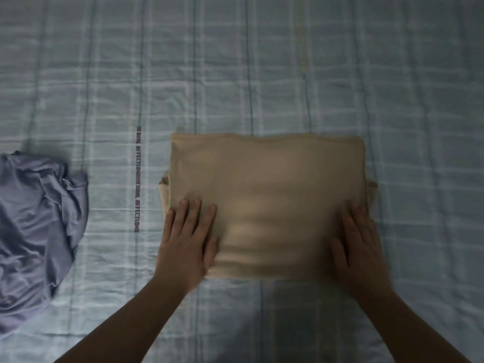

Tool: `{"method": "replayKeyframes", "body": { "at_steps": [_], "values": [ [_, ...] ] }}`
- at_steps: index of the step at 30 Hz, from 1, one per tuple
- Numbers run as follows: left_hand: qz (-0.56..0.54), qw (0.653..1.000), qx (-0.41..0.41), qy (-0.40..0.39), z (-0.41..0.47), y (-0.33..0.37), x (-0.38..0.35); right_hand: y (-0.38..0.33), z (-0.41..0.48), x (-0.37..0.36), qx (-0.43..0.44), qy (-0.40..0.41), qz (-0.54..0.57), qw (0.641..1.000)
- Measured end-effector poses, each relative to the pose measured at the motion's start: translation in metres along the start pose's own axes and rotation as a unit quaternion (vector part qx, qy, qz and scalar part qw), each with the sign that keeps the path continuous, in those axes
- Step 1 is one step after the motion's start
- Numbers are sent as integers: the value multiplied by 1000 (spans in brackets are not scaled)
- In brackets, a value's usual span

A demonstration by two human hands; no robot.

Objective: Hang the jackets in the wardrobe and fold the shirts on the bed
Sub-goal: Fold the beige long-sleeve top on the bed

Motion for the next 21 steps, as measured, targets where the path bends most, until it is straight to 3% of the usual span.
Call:
{"method": "replayKeyframes", "body": {
  "at_steps": [6,9,11,13,18,21],
  "values": [
    [-147,980,-77,111,59,86,36,6,-15,32,-159,115,125,972],
    [-217,975,-37,40,113,152,27,24,-28,31,-293,134,127,938],
    [-239,970,5,-49,145,198,18,33,-33,26,-353,84,124,924],
    [-221,969,39,-106,170,238,6,38,-36,23,-363,24,103,926],
    [-115,977,50,-173,198,295,-42,45,-40,20,-384,-26,99,918],
    [-48,984,34,-166,196,303,-60,46,-41,19,-386,-55,69,918]
  ]
}}
Point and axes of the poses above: each hand's wrist, its own z-axis towards the middle knuckle, its own x-axis out of the back of the hand, y = z × x, the point moved 5 cm from there along z, towards the middle knuckle, and after that the axes turned 9 degrees about y, right-handed, at the moved point
